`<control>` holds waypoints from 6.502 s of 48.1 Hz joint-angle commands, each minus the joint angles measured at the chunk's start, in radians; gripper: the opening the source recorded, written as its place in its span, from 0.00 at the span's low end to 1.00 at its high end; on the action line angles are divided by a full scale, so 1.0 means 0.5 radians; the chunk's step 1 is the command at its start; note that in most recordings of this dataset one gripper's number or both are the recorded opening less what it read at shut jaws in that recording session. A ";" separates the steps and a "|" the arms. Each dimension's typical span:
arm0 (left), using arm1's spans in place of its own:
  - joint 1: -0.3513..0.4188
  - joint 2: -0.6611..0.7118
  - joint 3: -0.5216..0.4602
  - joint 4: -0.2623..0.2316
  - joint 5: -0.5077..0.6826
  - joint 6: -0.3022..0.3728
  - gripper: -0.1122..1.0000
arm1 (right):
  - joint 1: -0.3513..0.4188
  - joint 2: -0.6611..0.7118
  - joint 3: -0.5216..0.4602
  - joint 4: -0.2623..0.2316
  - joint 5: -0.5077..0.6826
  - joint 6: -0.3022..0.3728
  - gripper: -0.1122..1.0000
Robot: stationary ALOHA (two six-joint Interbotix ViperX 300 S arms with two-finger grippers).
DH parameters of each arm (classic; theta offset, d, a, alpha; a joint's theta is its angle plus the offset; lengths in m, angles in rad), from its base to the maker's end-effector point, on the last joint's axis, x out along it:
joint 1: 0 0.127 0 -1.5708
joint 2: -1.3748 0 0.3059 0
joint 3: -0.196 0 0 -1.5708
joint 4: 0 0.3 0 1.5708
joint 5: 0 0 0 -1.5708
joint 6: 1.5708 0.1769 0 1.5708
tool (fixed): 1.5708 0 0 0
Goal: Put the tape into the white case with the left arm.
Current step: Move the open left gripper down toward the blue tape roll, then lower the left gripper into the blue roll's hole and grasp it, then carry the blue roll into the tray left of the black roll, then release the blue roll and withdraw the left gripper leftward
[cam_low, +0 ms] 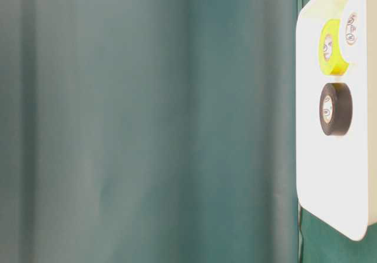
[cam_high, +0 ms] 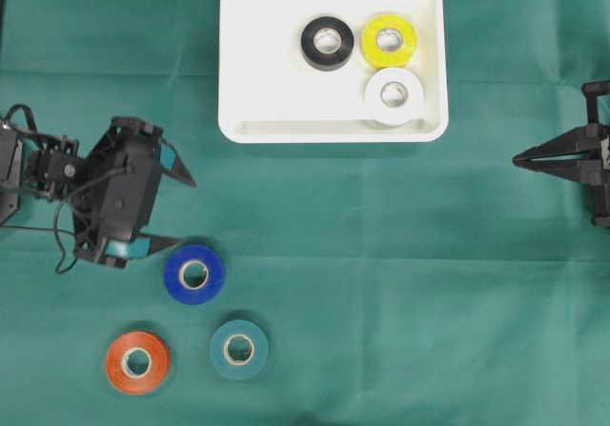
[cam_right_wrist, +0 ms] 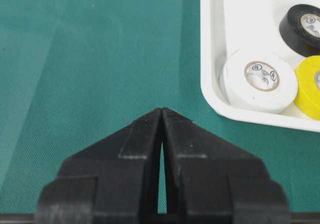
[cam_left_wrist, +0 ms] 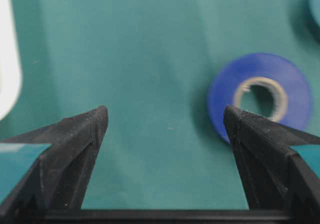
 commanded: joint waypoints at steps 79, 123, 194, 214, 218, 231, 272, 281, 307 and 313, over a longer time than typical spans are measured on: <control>-0.178 0.684 -0.288 -0.003 -0.034 0.006 0.93 | 0.000 0.012 -0.021 -0.003 -0.018 0.003 0.02; -0.184 0.433 -0.383 -0.006 0.064 -0.187 0.32 | 0.000 0.012 -0.021 -0.003 -0.018 0.003 0.02; 1.111 0.359 -0.543 0.003 -0.163 0.089 0.32 | -0.003 0.009 -0.003 -0.003 -0.043 0.003 0.02; 1.200 0.687 -0.715 0.003 -0.270 0.095 0.32 | 0.000 0.012 -0.006 -0.003 -0.043 0.003 0.02; 1.224 0.785 -0.801 0.003 -0.258 0.101 0.32 | -0.003 0.012 -0.006 -0.003 -0.043 0.003 0.02; 1.261 0.865 -0.868 0.003 -0.212 0.095 0.32 | 0.000 0.009 -0.003 -0.003 -0.046 0.003 0.02; 1.273 0.736 -0.758 0.000 -0.058 0.077 0.95 | 0.000 0.009 -0.003 -0.003 -0.043 0.003 0.02; 1.227 0.589 -0.641 0.000 -0.040 0.077 0.95 | 0.000 0.009 -0.003 -0.003 -0.046 0.003 0.02; 0.920 0.120 -0.328 -0.003 0.104 0.077 0.95 | 0.000 0.009 -0.003 -0.003 -0.043 0.003 0.02; 0.850 0.055 -0.258 -0.003 0.150 0.077 0.95 | -0.003 0.009 -0.003 -0.003 -0.046 0.003 0.02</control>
